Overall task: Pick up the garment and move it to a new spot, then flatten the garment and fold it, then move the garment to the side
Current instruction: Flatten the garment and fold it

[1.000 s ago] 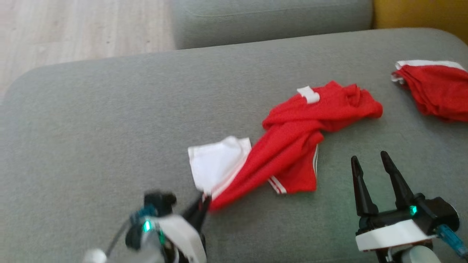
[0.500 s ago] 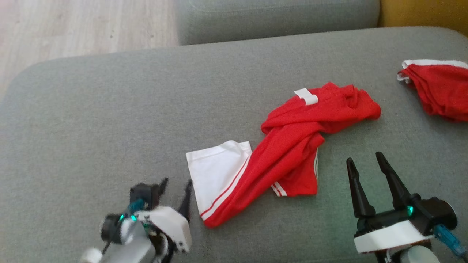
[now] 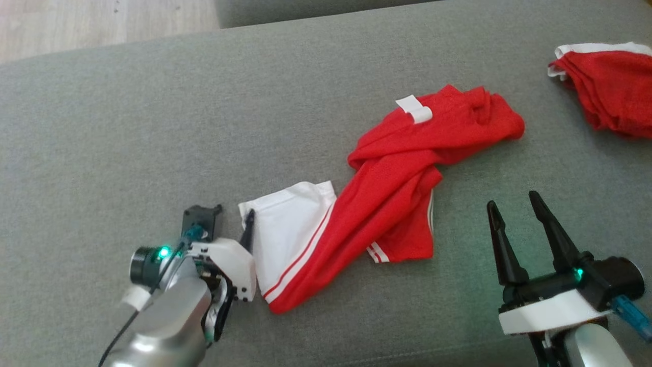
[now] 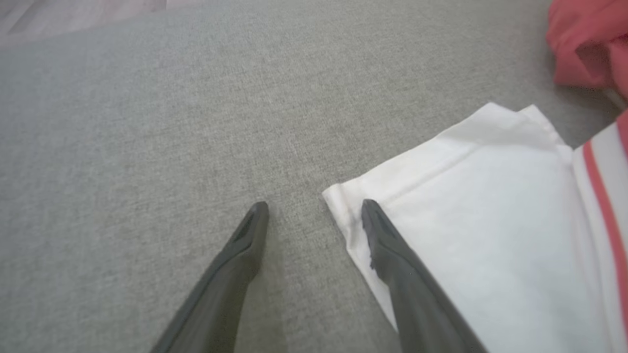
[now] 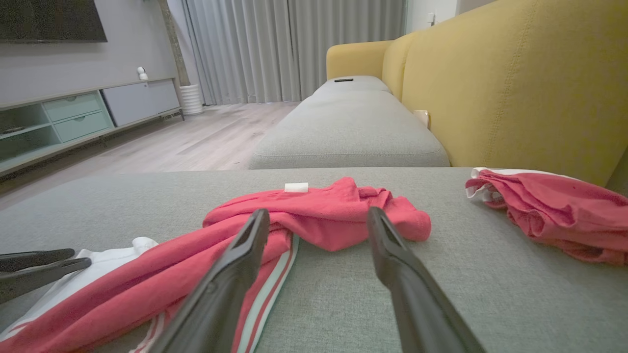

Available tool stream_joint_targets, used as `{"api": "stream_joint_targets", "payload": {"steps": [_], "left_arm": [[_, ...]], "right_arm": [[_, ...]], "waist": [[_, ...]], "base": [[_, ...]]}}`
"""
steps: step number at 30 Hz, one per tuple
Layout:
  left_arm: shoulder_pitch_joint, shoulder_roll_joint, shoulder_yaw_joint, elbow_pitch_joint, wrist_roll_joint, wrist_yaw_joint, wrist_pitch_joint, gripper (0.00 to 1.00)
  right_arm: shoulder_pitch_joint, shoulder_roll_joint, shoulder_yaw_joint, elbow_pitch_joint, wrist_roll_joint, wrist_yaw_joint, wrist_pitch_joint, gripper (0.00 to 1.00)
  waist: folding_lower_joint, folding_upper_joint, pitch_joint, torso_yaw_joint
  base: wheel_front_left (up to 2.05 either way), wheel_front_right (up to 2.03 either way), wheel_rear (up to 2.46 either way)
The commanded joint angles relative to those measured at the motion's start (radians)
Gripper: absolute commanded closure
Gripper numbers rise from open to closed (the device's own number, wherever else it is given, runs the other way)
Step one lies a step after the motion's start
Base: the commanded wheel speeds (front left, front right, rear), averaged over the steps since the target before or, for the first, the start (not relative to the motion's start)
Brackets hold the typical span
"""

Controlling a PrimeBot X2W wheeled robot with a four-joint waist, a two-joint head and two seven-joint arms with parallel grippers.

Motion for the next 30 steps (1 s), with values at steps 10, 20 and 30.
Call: {"api": "stream_joint_targets", "payload": {"steps": [10,20,30], "left_arm": [[-0.053,-0.001,0.015,0.027,0.023,-0.088,-0.012,1.0],[-0.044,0.169,0.182,-0.42,0.236,0.022,-0.013,1.0],[0.133,0.23,0.267,-0.646,0.254,0.048,-0.013,1.0]], "right_arm": [[-0.02,-0.002,0.005,-0.026,0.006,-0.001,-0.004,0.0],[-0.006,0.014,0.002,-0.02,-0.001,-0.001,-0.004,0.0],[-0.02,-0.009,0.014,0.001,0.008,-0.001,-0.004,0.0]], "waist": [[0.0,0.0,-0.024,-0.002],[0.0,0.0,-0.055,0.015],[0.0,0.0,-0.028,0.04]], "base": [[0.0,0.0,0.0],[0.0,0.0,0.0],[0.0,0.0,0.0]]}}
